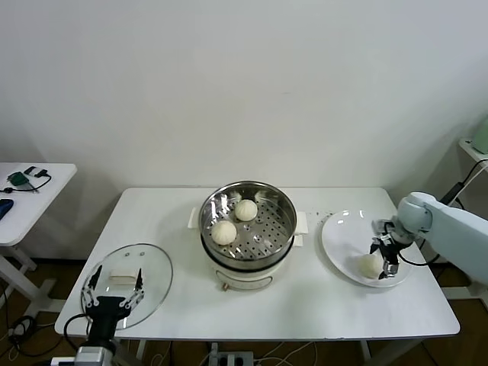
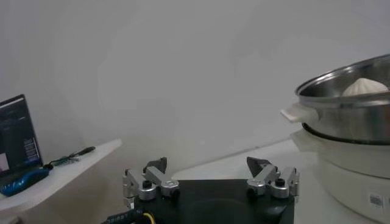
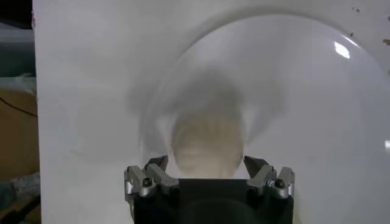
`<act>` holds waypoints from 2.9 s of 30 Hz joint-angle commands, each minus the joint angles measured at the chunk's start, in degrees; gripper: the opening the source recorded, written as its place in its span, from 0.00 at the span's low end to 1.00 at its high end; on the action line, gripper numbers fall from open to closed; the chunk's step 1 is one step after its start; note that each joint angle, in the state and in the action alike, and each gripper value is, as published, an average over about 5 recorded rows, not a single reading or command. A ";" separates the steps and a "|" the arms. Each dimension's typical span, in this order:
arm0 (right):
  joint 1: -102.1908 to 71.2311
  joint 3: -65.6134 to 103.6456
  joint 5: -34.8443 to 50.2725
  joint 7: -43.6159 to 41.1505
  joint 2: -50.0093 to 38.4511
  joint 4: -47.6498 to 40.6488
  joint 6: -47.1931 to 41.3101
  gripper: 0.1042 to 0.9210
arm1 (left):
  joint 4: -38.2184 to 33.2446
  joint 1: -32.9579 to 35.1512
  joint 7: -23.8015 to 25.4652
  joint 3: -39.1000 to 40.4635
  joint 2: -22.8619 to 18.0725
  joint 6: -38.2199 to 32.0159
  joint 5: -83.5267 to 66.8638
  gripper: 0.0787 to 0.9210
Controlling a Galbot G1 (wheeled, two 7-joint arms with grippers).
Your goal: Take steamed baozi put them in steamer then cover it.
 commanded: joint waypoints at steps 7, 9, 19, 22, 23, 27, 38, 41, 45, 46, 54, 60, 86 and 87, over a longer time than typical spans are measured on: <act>-1.16 1.63 -1.10 -0.51 2.01 -2.52 0.83 0.78 | -0.33 -0.07 -0.07 -0.17 0.06 0.04 0.01 0.88; -0.62 1.30 -0.94 -0.63 1.89 -2.51 1.22 0.76 | -0.36 -0.11 -0.07 -0.12 0.02 0.05 0.01 0.88; 17.02 -11.79 0.81 -2.29 2.06 0.74 14.89 0.71 | -0.60 0.39 -0.08 -0.19 0.14 -0.09 -0.07 0.88; 27.76 -20.58 -0.04 -2.42 4.77 2.02 23.01 0.70 | -0.53 0.62 -0.07 -0.14 0.19 -0.11 -0.06 0.88; 31.11 -22.85 -0.14 -2.27 5.94 2.50 25.41 0.70 | -0.42 0.68 -0.07 -0.09 0.19 -0.15 -0.05 0.88; 41.33 -27.89 -0.77 -1.44 10.46 5.55 34.39 0.69 | 0.09 0.95 -0.06 0.24 0.22 -0.32 0.10 0.88; 47.57 -26.99 -3.22 -1.63 21.18 19.51 42.12 0.69 | 0.52 0.41 -0.03 0.85 1.38 -0.11 0.44 0.88; 45.03 -25.14 -5.99 -1.68 25.27 20.33 42.49 0.69 | 0.58 0.37 -0.03 0.95 1.58 -0.10 0.32 0.88; 40.41 -23.24 -9.38 -1.78 30.70 19.78 42.45 0.69 | 0.21 0.61 0.17 0.91 1.73 -0.07 0.17 0.88; 38.98 -22.72 -10.21 -1.85 31.86 19.65 42.41 0.69 | 0.07 0.72 0.25 0.87 1.77 -0.05 0.14 0.88; 31.34 -22.07 -12.22 -2.27 38.00 18.25 42.11 0.69 | -0.23 1.37 0.38 0.73 1.91 -0.15 0.03 0.88; 28.56 -22.94 -12.18 -3.03 39.98 17.70 41.68 0.69 | -0.25 1.13 0.44 0.83 2.24 0.09 -0.08 0.88; 31.55 -22.82 -11.66 -3.04 34.16 18.19 41.44 0.88 | 0.17 1.66 0.35 0.56 2.71 -0.13 -0.23 0.88; 32.48 -22.54 -11.22 -2.93 33.51 17.79 41.33 0.88 | 0.14 1.75 0.34 0.55 2.72 -0.15 -0.24 0.88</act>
